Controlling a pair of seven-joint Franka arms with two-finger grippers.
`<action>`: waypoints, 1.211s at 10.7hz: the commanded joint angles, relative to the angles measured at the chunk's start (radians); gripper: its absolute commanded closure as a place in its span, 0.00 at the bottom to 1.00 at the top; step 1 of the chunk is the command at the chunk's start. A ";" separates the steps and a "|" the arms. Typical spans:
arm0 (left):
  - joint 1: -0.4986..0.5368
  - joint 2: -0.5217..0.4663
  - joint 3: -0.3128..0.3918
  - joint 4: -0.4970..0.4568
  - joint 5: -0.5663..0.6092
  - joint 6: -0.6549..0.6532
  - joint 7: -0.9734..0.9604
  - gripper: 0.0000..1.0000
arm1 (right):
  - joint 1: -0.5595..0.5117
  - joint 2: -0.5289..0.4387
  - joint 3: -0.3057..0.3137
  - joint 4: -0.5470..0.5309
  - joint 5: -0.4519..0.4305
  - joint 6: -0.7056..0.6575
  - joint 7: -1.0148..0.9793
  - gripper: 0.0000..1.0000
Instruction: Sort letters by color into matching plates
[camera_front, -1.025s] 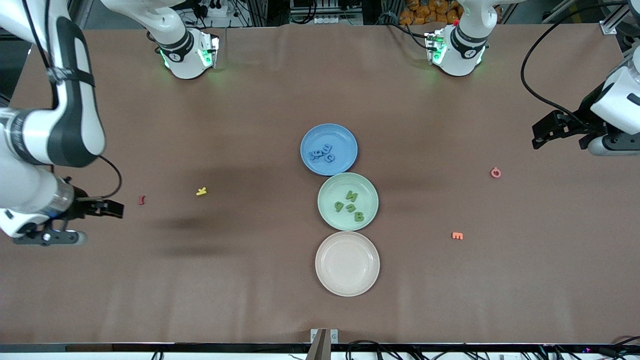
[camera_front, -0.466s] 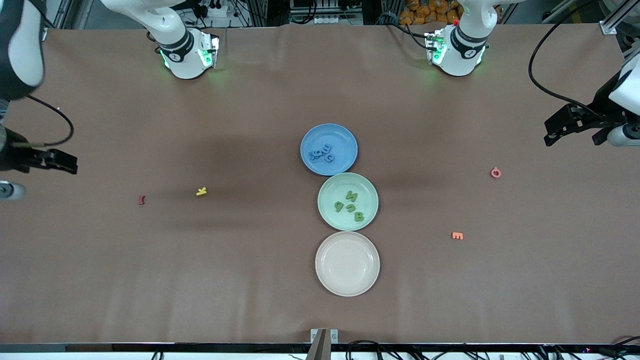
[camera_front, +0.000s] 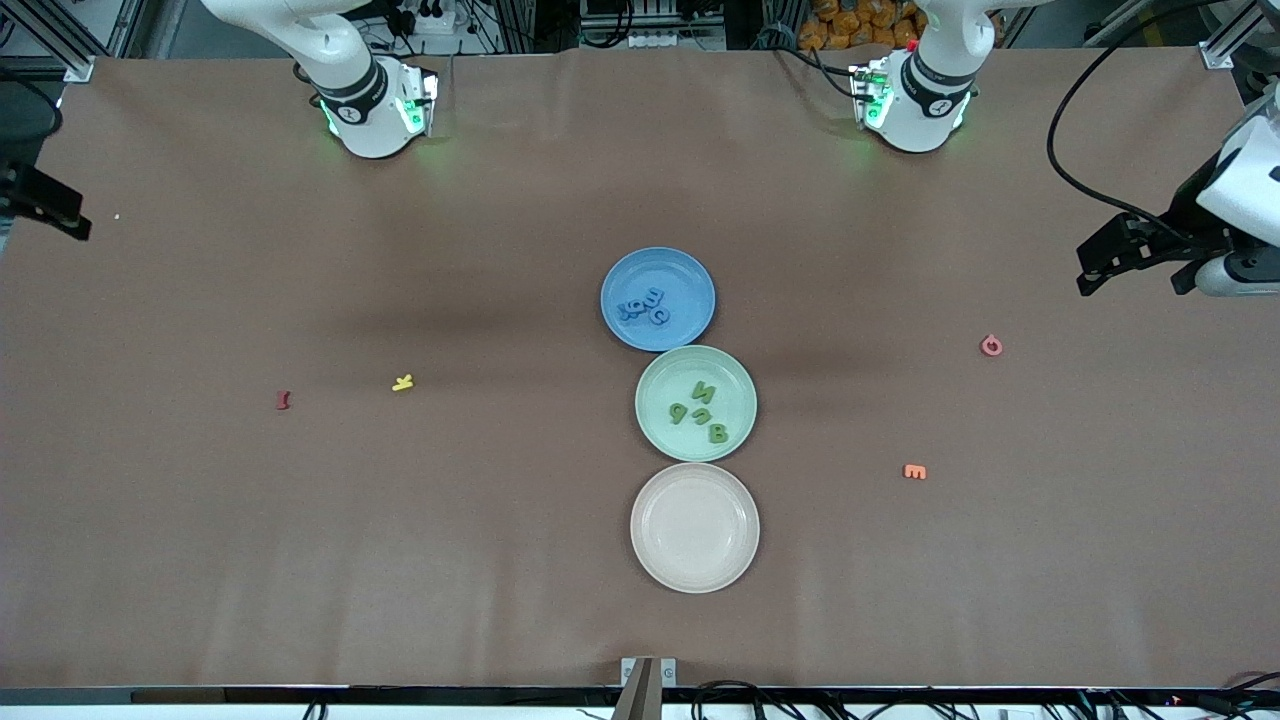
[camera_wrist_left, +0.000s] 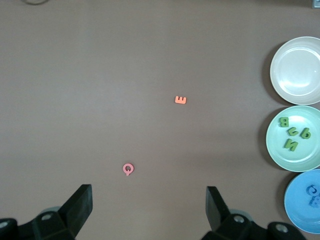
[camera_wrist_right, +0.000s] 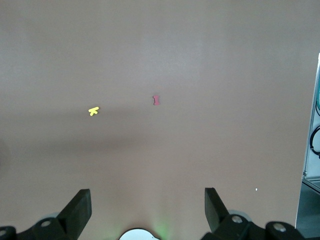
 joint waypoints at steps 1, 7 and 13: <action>-0.002 -0.030 -0.030 -0.030 -0.025 0.015 -0.010 0.00 | 0.000 -0.035 0.029 0.007 0.082 -0.020 0.110 0.00; 0.003 -0.019 -0.039 -0.027 -0.022 0.006 0.007 0.00 | -0.002 -0.032 0.054 -0.003 0.111 0.011 0.138 0.00; -0.005 -0.015 -0.040 -0.022 -0.013 0.004 0.010 0.00 | 0.000 -0.055 0.051 -0.143 0.105 0.149 0.136 0.00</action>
